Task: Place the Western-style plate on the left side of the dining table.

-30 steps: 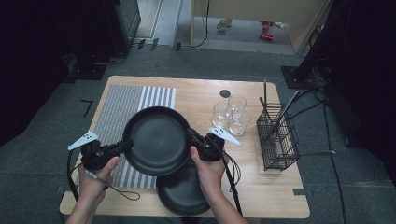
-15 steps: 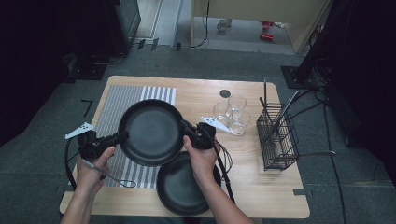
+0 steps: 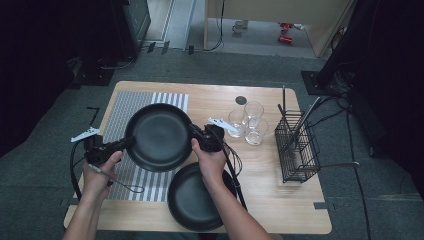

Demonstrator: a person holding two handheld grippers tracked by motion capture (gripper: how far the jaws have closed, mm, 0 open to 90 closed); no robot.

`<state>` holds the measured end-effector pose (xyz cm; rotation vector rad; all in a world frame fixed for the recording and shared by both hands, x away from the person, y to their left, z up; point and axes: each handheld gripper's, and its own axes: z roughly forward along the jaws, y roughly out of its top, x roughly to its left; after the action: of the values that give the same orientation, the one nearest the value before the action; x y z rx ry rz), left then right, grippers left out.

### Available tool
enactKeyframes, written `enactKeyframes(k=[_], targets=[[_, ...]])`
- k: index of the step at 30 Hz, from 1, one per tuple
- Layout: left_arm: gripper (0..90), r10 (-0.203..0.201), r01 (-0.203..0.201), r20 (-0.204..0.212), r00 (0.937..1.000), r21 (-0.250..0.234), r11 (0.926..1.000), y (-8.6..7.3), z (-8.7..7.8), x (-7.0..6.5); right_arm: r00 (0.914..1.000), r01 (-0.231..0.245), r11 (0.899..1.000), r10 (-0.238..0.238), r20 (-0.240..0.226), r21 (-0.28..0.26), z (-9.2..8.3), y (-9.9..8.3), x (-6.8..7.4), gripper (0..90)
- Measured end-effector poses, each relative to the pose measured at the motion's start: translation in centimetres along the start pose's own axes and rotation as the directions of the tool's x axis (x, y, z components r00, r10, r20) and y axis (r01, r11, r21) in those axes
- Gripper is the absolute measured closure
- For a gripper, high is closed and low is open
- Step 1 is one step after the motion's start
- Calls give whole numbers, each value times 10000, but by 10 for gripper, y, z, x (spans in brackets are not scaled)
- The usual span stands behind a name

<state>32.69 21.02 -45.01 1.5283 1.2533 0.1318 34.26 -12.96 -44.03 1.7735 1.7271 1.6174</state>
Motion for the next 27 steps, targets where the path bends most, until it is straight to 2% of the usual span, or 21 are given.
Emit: enactKeyframes(k=[4,11,14,21,27], targets=[[775,-77,77,-82,9999,18,10000,2,1,6,10000,-76,9998,76,-6,179,9,2,-1,811],[776,-502,501,-159,9986,-37,9987,5,0,27,10000,67,9992,-65,-44,405,28,3,7,815],[778,-638,637,-252,9976,-53,9980,6,1,33,10000,-17,9986,19,-28,528,37,2,8,814],[781,-922,925,-497,9945,48,9957,6,6,47,9997,-224,9968,215,129,764,57,-4,5,810],[784,-1195,1207,-712,9903,124,9926,4,14,58,9988,-394,9920,354,352,1195,74,-9,0,805]])
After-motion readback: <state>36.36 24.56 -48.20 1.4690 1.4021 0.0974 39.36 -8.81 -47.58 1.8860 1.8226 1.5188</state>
